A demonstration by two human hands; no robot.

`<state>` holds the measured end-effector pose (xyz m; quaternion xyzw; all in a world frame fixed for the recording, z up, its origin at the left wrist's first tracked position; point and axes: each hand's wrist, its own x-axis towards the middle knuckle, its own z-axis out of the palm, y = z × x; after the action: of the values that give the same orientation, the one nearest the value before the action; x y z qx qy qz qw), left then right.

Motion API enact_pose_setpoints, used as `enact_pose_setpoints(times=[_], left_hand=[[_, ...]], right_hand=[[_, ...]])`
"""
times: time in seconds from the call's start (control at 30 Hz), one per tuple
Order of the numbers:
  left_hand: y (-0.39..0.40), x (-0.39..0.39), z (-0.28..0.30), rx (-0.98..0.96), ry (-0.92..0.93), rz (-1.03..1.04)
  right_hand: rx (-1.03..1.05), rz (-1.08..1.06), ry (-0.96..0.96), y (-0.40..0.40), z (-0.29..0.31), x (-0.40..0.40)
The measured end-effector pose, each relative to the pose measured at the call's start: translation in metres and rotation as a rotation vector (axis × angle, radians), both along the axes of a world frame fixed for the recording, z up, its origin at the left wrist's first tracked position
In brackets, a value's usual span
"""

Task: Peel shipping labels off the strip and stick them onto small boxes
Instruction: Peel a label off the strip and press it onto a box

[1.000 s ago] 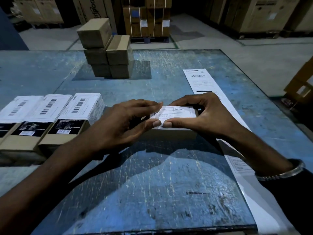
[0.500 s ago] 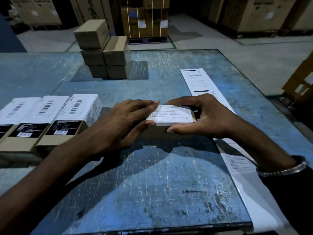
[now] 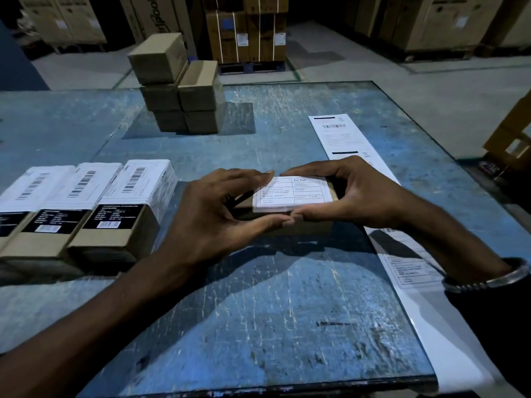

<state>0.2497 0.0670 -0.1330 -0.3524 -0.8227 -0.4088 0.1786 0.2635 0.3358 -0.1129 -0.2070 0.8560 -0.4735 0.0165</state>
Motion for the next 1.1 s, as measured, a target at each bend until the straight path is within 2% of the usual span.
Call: enact_pose_setpoints(times=[0.1,0.17,0.37,0.5,0.7,0.93,1.1], left_hand=[[0.001,-0.001,-0.005,0.007,0.027,0.022],[0.005,0.0,-0.006,0.043,-0.018,0.045],[0.0,0.003,-0.003,0.019,-0.064,0.029],[0.004,0.002,-0.006,0.048,-0.066,0.086],[0.002,0.0,-0.007,0.035,-0.04,0.049],[0.001,0.002,-0.002,0.061,-0.121,0.045],[-0.007,-0.008,-0.003,-0.106,-0.076,-0.028]], right_hand=[[0.024,0.112,-0.125,0.011,0.003,-0.001],[0.077,0.154,-0.143,0.014,0.004,0.0],[0.037,0.088,-0.158,0.006,0.01,0.004],[0.007,0.12,-0.204,0.007,0.005,0.004],[-0.035,0.162,-0.259,0.012,0.004,0.002],[-0.032,0.134,-0.219,0.007,0.005,0.003],[0.005,0.131,-0.158,0.009,0.002,0.002]])
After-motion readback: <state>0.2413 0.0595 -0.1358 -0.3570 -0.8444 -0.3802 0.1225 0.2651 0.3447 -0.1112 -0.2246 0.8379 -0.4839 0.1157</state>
